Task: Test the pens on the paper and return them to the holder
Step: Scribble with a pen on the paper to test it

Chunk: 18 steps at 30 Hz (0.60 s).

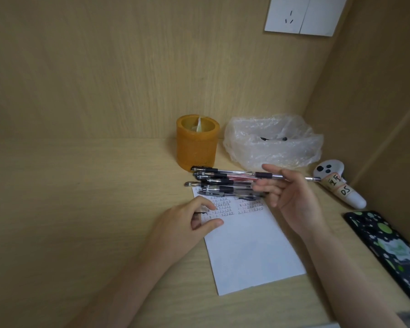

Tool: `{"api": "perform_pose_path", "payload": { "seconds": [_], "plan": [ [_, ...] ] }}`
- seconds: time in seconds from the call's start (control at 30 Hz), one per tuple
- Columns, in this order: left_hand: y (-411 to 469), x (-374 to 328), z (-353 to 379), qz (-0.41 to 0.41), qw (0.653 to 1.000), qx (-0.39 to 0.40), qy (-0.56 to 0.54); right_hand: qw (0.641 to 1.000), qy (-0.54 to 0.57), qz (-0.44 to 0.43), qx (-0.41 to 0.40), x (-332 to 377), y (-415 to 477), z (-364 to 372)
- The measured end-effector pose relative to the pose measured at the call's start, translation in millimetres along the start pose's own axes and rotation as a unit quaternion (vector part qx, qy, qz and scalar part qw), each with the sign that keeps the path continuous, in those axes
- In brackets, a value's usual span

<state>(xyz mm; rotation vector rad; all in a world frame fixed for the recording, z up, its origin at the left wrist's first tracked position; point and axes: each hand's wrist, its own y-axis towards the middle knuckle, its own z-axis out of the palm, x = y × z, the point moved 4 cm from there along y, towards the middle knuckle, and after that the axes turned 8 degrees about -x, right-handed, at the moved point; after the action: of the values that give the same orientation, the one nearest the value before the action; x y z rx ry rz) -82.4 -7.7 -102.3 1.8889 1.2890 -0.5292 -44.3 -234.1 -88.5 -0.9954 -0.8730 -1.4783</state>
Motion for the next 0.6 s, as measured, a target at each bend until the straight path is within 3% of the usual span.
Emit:
{"api": "perform_pose_path", "payload": {
  "seconds": [0.13, 0.27, 0.5, 0.6],
  "plan": [
    [0.2, 2.5, -0.3, -0.003, 0.999, -0.002, 0.046, 0.997, -0.05, -0.044, -0.044, -3.8, 4.5, -9.9],
    [-0.9, 2.3, -3.0, -0.006, 0.998, -0.012, 0.065, 0.964, -0.198, -0.103, -0.143, -4.0, 1.4, -12.0],
    [-0.9, 2.0, -2.2, -0.009, 0.997, -0.002, 0.074, 0.961, -0.166, -0.115, -0.19, -1.3, -2.2, -15.5],
    [-0.4, 3.5, -1.0, -0.012, 0.997, 0.002, 0.08, 0.936, -0.248, -0.127, -0.213, -3.6, 0.3, -21.0]
  ]
}}
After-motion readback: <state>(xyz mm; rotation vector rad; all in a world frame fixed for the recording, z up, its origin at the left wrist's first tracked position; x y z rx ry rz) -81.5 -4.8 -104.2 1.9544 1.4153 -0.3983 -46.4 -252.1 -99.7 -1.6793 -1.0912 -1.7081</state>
